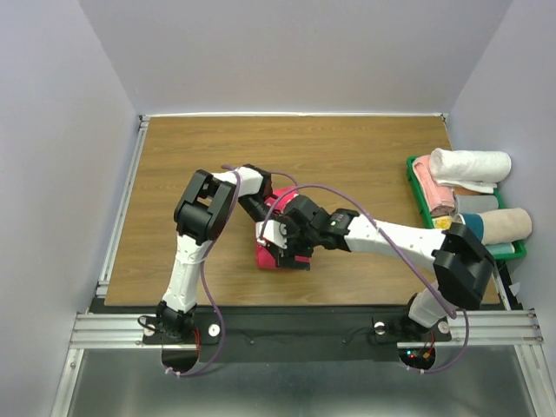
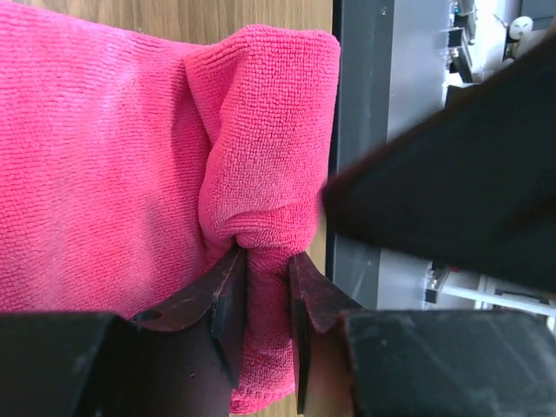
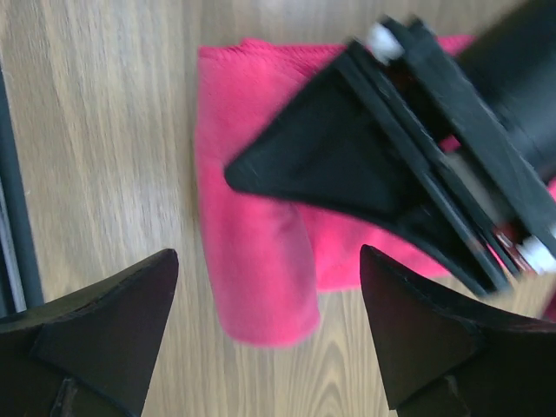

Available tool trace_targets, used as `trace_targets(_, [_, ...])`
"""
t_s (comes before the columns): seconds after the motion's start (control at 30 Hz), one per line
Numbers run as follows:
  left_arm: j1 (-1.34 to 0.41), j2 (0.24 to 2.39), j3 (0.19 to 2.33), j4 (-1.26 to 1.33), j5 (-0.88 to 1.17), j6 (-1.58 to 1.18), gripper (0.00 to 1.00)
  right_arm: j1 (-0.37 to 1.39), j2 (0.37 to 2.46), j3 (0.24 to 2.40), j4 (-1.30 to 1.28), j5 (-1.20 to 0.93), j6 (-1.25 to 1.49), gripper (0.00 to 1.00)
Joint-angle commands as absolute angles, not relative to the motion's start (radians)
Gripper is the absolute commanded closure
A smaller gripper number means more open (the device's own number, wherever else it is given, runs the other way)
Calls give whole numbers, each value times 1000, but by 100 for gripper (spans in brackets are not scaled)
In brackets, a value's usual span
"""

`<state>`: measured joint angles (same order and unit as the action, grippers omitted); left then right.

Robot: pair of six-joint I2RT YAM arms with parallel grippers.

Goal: Roll the towels
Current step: Roll the towel

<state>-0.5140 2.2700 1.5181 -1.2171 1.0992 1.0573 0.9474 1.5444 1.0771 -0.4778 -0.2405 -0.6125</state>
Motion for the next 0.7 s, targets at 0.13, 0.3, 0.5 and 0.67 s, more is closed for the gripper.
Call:
trace_targets(0.13, [-485,2352,1539,-1114,882,1117,78,982,1618,982,-292,-230,-669,16])
trace_targets(0.3, [-463,2341,1551,-1108,902,1112,67,982,1678,928,-246,-244,-644,57])
trace_targets(0.5, [-414,2232,1526,-1075,939,1098,27,979,1692,905,-249,-293,-568,99])
trace_targets(0.67, [-309,2122,1531,-1075,893,1101,13,930,1689,902,-304,-405,-511,99])
